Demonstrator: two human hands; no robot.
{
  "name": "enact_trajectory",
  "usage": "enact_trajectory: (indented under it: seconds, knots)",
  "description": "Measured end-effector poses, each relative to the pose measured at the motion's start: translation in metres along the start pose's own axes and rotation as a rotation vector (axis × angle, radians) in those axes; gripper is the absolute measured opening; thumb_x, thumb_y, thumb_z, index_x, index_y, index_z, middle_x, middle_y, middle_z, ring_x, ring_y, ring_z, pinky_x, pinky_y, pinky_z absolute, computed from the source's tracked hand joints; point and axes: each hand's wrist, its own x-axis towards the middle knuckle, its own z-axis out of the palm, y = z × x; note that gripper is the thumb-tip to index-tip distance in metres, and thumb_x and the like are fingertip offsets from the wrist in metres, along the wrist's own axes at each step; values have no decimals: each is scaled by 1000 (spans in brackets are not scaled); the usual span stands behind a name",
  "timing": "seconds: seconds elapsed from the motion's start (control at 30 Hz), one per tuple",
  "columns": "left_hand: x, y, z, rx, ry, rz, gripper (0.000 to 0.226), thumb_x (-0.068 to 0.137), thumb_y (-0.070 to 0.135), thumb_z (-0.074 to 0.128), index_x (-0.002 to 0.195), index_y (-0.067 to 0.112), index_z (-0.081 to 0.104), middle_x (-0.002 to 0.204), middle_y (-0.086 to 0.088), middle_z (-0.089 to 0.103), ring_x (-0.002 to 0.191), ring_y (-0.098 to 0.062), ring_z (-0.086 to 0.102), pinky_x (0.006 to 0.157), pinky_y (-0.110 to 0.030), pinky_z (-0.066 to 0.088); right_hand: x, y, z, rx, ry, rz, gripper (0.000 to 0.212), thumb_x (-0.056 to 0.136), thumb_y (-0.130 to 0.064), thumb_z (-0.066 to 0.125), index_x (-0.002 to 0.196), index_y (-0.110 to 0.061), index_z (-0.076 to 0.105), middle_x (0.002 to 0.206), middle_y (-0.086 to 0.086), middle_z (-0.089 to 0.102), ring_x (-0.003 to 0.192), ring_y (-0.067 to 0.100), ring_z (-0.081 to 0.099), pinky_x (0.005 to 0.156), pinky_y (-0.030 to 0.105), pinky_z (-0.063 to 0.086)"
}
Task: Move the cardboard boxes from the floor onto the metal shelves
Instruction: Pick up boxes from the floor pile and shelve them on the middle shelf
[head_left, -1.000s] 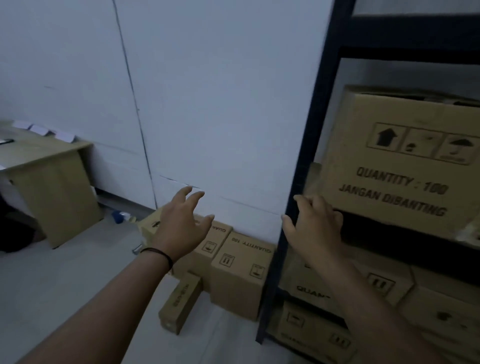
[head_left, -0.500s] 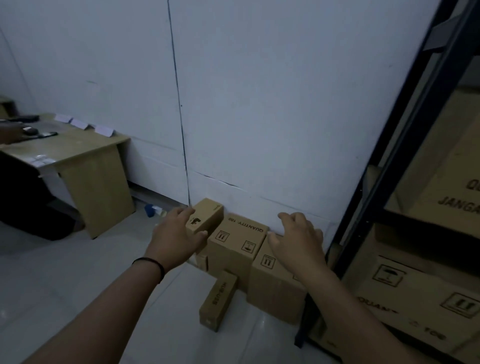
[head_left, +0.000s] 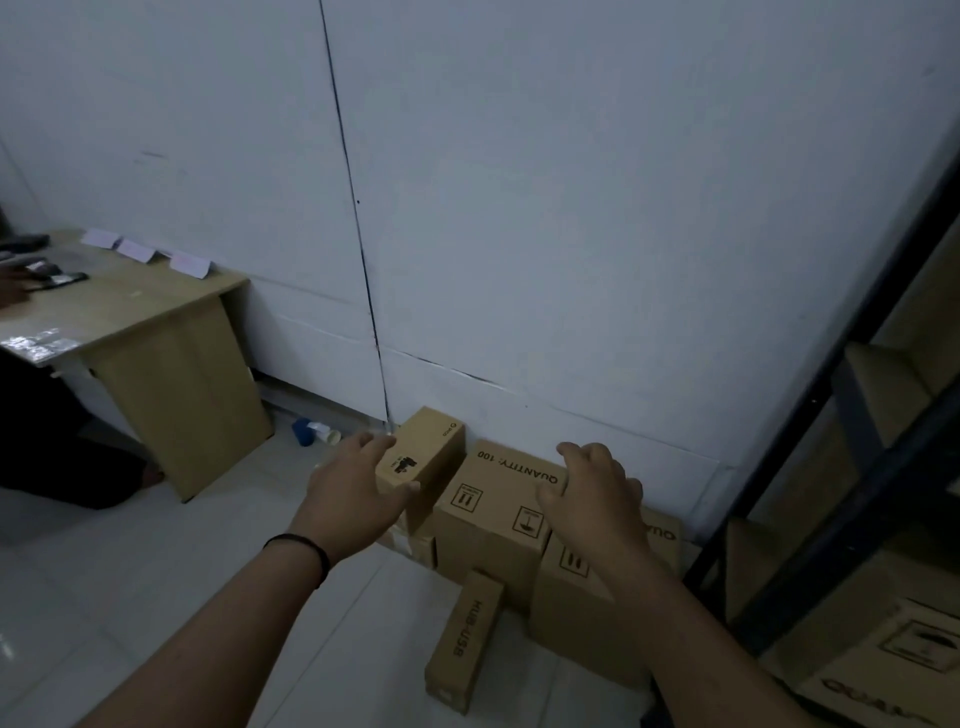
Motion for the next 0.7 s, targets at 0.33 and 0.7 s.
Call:
enact_trajectory:
  seconds: [0.33, 0.7]
  knots:
    - [108, -48, -5, -27, -44, -35, 56, 89, 35, 64, 139, 18, 44, 143, -3, 43, 129, -18, 43, 102, -28, 37, 104, -41, 33, 22, -45, 25, 53, 96, -39, 45, 145, -22, 35, 141, 3, 39, 125, 21, 42, 105, 39, 31]
    - [231, -169, -35, -45, -157, 15, 63, 88, 39, 64, 142, 15, 41, 146, -5, 41, 132, -19, 40, 107, -32, 34, 189, -134, 101, 87, -79, 194, 54, 97, -39, 45, 147, -23, 31, 146, 3, 33, 129, 23, 40, 104, 37, 34]
